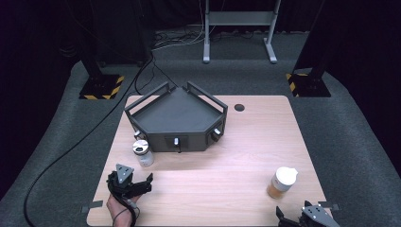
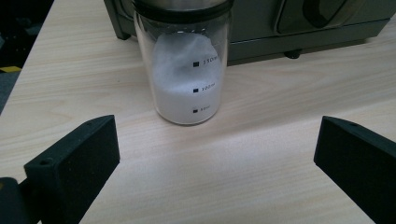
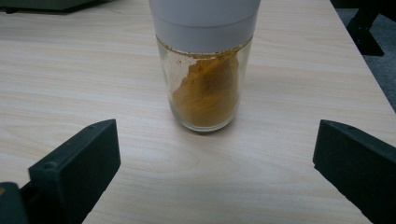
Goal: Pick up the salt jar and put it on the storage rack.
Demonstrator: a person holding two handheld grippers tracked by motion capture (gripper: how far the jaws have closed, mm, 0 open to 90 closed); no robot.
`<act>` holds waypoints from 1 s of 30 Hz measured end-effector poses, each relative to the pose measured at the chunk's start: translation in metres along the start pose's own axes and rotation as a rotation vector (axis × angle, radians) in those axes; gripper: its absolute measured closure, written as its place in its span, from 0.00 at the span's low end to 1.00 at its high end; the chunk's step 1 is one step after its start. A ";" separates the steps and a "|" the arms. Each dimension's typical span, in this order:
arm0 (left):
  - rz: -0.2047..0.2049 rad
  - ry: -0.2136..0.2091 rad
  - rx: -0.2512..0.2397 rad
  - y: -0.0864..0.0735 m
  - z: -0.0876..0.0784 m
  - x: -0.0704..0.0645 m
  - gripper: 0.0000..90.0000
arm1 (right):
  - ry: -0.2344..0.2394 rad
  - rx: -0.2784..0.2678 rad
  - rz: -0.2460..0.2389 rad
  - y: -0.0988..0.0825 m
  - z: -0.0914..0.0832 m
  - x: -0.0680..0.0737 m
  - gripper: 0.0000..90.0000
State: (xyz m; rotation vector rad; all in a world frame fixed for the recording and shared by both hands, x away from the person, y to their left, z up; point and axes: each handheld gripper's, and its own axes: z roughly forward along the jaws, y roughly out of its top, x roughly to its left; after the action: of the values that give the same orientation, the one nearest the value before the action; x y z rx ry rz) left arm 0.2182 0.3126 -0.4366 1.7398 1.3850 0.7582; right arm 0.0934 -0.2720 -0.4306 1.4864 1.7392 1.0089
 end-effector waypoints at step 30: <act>0.000 0.007 0.065 0.035 0.060 0.009 0.00 | 0.025 0.016 -0.021 0.002 0.004 0.001 0.00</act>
State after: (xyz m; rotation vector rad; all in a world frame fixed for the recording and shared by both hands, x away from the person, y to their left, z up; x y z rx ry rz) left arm 0.2880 0.3053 -0.4388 1.7883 1.4294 0.7270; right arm 0.0975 -0.2698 -0.4312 1.4683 1.7812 1.0084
